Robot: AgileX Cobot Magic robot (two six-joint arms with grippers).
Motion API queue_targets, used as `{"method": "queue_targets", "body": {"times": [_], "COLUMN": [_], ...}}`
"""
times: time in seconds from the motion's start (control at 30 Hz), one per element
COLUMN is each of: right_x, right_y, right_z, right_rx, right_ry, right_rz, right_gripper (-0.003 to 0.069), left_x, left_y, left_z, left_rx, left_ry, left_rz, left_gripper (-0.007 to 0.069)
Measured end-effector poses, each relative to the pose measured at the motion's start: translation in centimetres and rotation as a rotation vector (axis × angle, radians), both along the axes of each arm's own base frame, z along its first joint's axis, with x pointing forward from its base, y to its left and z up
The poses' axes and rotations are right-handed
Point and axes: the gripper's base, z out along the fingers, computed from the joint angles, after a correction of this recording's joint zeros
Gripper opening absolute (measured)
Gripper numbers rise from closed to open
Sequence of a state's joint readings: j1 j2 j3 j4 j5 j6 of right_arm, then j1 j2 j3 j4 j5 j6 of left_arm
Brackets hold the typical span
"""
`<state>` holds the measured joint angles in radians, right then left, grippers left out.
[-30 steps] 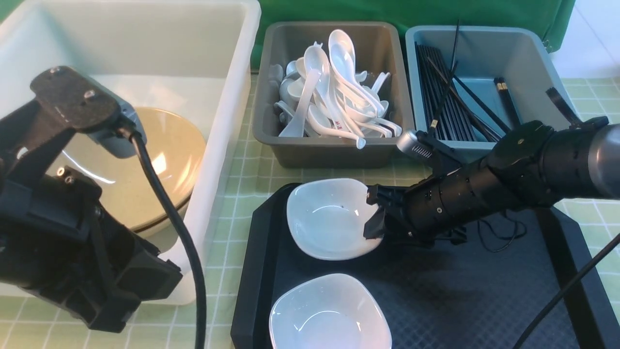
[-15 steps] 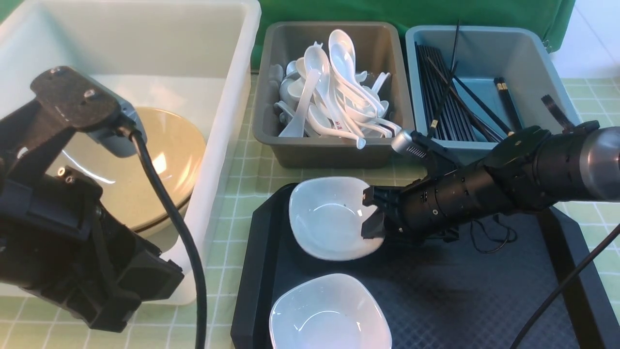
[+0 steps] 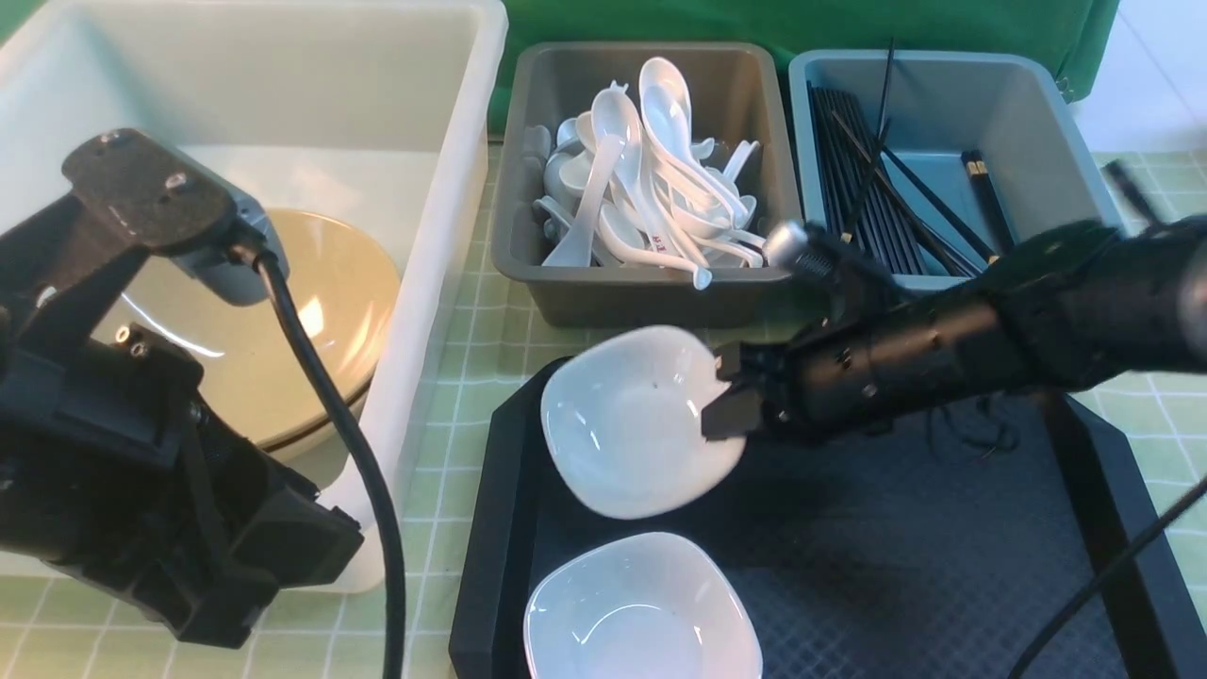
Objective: On green table put chopsticks spoon bowls plates into blue grey white boxes.
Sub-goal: 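Reach for and grasp the small white dish on the black tray, then place the white bowl down on the black tray with the right gripper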
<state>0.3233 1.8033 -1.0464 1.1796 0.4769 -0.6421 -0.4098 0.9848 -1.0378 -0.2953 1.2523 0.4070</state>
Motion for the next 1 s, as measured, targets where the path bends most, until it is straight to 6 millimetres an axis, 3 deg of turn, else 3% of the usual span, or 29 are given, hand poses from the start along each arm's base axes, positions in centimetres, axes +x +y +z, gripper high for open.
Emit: {"method": "queue_targets", "body": {"times": [0.17,0.2,0.27,0.37,0.43,0.47,0.6,0.8,1.0], "right_x": [-1.5,-2.7,-3.4,-6.6,-7.6,-8.8,-10.5,-10.8,-10.6], "right_y": [-2.0,-3.2,-4.1,-7.6,-8.5,-9.4,-10.8,-11.2,-11.2], "right_z": [3.5,4.6,5.1,5.4,4.9,4.1,1.4,-1.9,-2.4], "right_rx": [0.032,0.023,0.011,-0.025,-0.032,-0.042,-0.087,-0.13,-0.137], "right_ry": [-0.055,-0.082,-0.096,-0.11,-0.091,-0.065,-0.001,0.11,0.125], "right_rz": [0.013,0.009,0.0,-0.061,-0.087,-0.119,-0.198,-0.225,-0.233], "right_gripper": [0.005,0.005,0.005,0.005,0.005,0.005,0.005,0.0054,0.0104], "left_x": [0.0,0.0,0.0,0.0,0.1,0.2,0.8,1.0,1.1], "left_y": [0.0,0.0,0.0,0.0,0.0,0.0,-0.3,-0.7,-0.7], "left_z": [0.0,0.0,0.0,0.0,0.0,0.1,0.5,0.6,0.6], "left_rx": [0.0,0.0,0.0,0.0,-0.003,-0.008,-0.052,-0.1,-0.101], "left_ry": [0.0,0.0,0.0,0.0,-0.006,-0.017,-0.086,-0.12,-0.123], "left_rz": [0.0,0.0,0.0,0.0,0.002,0.006,0.029,0.026,0.025], "left_gripper": [0.0248,0.0248,0.0248,0.0248,0.0248,0.0248,0.0248,0.0248,0.0248]}}
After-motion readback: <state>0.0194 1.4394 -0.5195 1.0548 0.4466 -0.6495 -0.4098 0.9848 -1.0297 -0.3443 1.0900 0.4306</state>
